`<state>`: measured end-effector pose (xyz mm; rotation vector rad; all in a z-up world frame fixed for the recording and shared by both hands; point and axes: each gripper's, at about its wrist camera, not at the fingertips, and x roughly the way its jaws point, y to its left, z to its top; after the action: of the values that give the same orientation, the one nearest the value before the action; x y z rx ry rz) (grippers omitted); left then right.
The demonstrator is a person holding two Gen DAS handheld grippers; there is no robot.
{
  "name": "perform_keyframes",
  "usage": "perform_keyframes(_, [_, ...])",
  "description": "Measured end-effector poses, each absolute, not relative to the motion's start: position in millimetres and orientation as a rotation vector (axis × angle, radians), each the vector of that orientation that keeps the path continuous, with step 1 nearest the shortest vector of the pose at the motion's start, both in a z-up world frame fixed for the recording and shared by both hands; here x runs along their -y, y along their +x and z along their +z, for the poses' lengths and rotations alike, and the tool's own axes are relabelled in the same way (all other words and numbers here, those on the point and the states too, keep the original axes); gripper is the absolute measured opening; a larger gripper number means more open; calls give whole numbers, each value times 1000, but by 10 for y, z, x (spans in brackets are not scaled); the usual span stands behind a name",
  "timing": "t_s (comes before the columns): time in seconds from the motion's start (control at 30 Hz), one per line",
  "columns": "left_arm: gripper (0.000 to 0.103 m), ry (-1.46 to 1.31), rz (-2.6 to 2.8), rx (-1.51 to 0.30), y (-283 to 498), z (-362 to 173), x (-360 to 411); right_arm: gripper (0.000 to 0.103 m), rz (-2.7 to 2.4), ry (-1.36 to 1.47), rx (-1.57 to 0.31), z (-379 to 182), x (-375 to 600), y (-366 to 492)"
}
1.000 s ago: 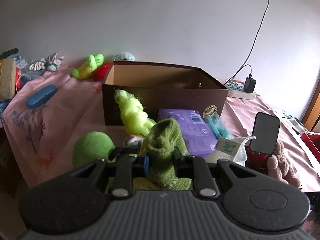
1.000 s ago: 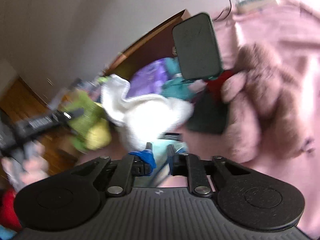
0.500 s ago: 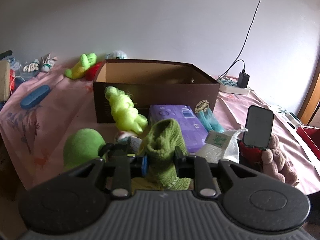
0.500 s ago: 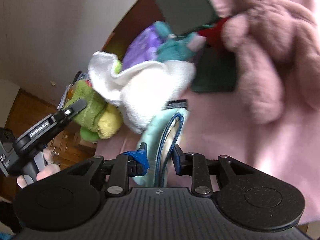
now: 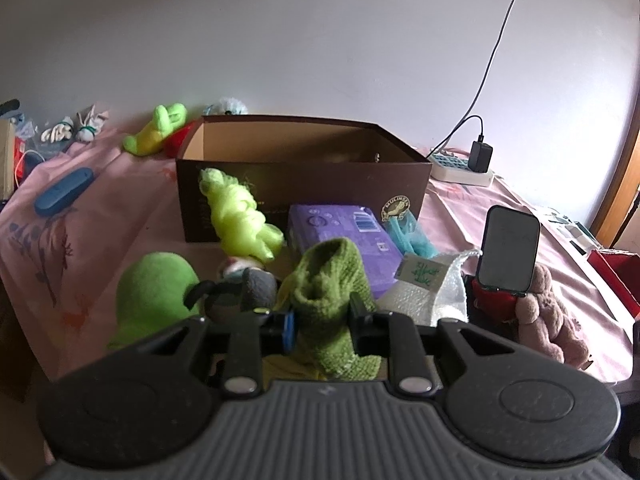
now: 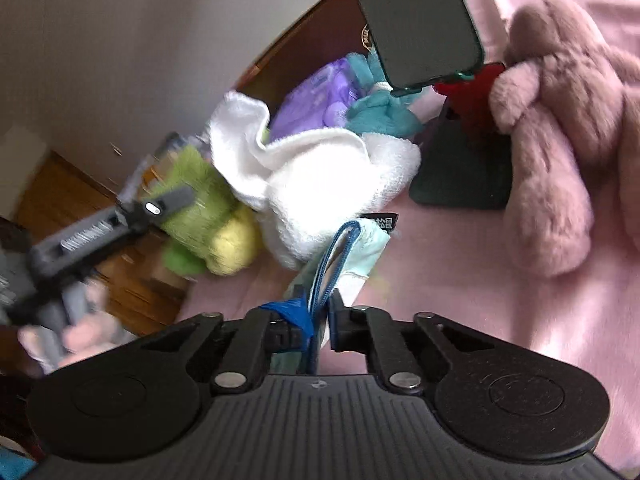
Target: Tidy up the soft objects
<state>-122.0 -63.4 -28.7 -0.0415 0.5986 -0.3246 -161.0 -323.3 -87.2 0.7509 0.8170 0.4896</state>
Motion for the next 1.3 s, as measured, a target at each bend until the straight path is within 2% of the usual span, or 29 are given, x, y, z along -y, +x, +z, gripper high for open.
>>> perform_keyframes(0.23, [23,-44,-322,-601,-1205,-276,642,0,607,1061,-664,-741,3532,-1669])
perform_keyframes(0.4, [23,-38,-328,-583,-1185,-211,644,0,693,1177,-537,-427,3685,-1479])
perform_keyframes(0.67, [23,-41,-360,-493,-843,191,662,0,707,1027,-391,400,3848,-691])
perform_keyframes(0.9, [23,-37,-337,-423,-152,528,669,0,617,900,-390,772,3747,186])
perform_keyframes(1.2, [23,-62,-286,-448,787,593,652,0,450,783,-453,616,3601,877])
perform_keyframes(1.3, [28,-24,-232,-486,1107,451,720,0,380,741,-494,484,3576,1021])
